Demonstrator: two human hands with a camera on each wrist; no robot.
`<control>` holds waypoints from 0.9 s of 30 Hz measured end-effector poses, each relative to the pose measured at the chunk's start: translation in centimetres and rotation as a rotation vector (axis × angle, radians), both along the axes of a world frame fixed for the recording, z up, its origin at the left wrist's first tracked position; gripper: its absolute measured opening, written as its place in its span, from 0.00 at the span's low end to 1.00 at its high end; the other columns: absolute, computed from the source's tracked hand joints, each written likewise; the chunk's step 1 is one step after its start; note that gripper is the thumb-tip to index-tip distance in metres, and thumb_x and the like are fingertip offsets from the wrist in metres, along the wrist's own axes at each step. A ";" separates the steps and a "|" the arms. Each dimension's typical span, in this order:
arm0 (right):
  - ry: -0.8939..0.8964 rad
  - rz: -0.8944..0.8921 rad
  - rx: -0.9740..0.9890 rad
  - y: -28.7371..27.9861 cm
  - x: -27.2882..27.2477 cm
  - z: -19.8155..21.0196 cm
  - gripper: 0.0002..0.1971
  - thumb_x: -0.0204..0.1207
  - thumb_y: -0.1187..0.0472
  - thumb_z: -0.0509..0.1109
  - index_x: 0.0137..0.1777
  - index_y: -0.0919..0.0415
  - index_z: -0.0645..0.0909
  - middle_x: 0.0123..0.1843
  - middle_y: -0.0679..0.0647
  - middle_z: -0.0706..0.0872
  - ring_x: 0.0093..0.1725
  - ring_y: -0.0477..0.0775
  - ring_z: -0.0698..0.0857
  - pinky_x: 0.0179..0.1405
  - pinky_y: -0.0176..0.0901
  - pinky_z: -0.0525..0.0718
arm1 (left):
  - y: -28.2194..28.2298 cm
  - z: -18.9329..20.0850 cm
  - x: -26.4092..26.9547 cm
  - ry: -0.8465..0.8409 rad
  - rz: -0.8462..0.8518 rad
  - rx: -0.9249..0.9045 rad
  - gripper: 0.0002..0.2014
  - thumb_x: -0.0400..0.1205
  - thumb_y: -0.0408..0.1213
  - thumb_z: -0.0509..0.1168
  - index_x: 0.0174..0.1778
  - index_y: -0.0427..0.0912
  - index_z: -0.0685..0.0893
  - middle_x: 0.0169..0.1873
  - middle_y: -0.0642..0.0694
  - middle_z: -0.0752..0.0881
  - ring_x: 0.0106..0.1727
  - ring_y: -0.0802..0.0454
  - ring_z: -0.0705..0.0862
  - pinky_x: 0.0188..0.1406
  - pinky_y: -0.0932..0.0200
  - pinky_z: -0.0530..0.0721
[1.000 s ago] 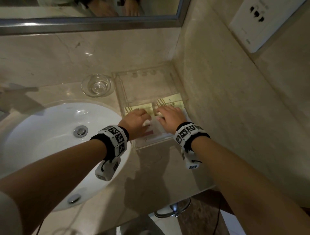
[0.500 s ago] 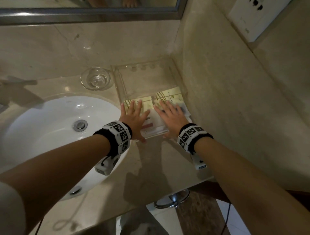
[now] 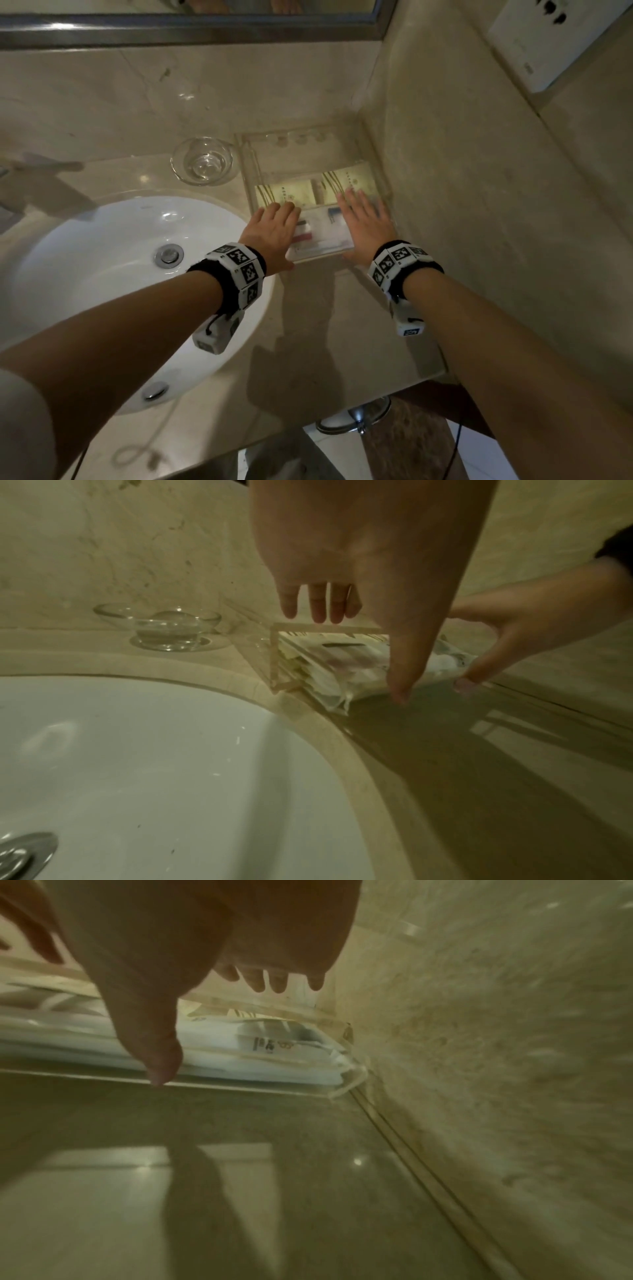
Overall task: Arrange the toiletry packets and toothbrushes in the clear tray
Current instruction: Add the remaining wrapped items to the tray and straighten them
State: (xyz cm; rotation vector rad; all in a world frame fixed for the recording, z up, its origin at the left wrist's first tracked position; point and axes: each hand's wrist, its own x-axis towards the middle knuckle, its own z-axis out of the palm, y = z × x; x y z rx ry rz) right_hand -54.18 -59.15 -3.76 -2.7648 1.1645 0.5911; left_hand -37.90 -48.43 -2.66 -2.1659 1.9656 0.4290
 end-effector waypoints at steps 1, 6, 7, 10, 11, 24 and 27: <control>-0.015 -0.013 -0.003 -0.4 0.3 0.1 0.52 0.74 0.46 0.69 0.83 0.58 0.34 0.85 0.55 0.36 0.85 0.57 0.38 0.83 0.61 0.42 | -0.3 0.1 0.2 0.019 0.016 -0.014 0.50 0.70 0.53 0.71 0.80 0.37 0.50 0.79 0.41 0.57 0.79 0.40 0.58 0.79 0.46 0.60; -0.040 -0.046 -0.006 -1.7 1.5 0.4 0.48 0.73 0.45 0.70 0.84 0.56 0.43 0.86 0.55 0.45 0.85 0.56 0.46 0.81 0.63 0.42 | -1.4 0.3 1.4 0.031 0.050 -0.026 0.45 0.73 0.50 0.70 0.79 0.36 0.52 0.79 0.40 0.56 0.79 0.41 0.58 0.77 0.49 0.63; -0.051 -0.037 -0.021 -1.8 1.6 0.4 0.47 0.73 0.46 0.70 0.83 0.56 0.45 0.86 0.55 0.48 0.85 0.55 0.49 0.81 0.63 0.42 | -1.6 0.2 1.6 0.036 0.048 -0.011 0.45 0.75 0.49 0.69 0.80 0.36 0.51 0.81 0.39 0.53 0.81 0.41 0.55 0.79 0.49 0.61; -0.148 -0.048 -0.053 -2.2 1.8 0.2 0.40 0.74 0.50 0.71 0.81 0.56 0.55 0.82 0.55 0.60 0.82 0.56 0.59 0.81 0.62 0.52 | -2.3 -0.1 2.2 0.091 0.055 0.026 0.41 0.79 0.44 0.64 0.81 0.37 0.47 0.83 0.40 0.45 0.84 0.44 0.47 0.82 0.53 0.52; -0.178 -0.055 -0.066 -2.3 2.0 0.1 0.38 0.73 0.51 0.71 0.80 0.56 0.59 0.80 0.55 0.64 0.80 0.56 0.62 0.80 0.60 0.57 | -2.4 -0.1 2.3 0.113 0.063 0.015 0.40 0.79 0.42 0.64 0.81 0.37 0.48 0.83 0.41 0.46 0.84 0.45 0.47 0.82 0.54 0.52; -0.213 -0.094 -0.230 -3.5 5.1 -0.8 0.19 0.77 0.67 0.63 0.67 0.59 0.70 0.67 0.56 0.75 0.67 0.59 0.73 0.70 0.57 0.66 | -3.2 -1.4 3.1 -0.041 -0.072 -0.255 0.27 0.67 0.21 0.67 0.64 0.35 0.75 0.64 0.37 0.79 0.64 0.38 0.79 0.54 0.47 0.82; -0.214 -0.092 -0.246 -3.6 5.5 -0.9 0.19 0.76 0.68 0.62 0.66 0.59 0.71 0.67 0.56 0.76 0.67 0.60 0.74 0.71 0.57 0.65 | -3.3 -1.8 3.4 -0.099 -0.114 -0.307 0.27 0.57 0.21 0.73 0.53 0.35 0.81 0.53 0.37 0.86 0.51 0.39 0.86 0.43 0.49 0.86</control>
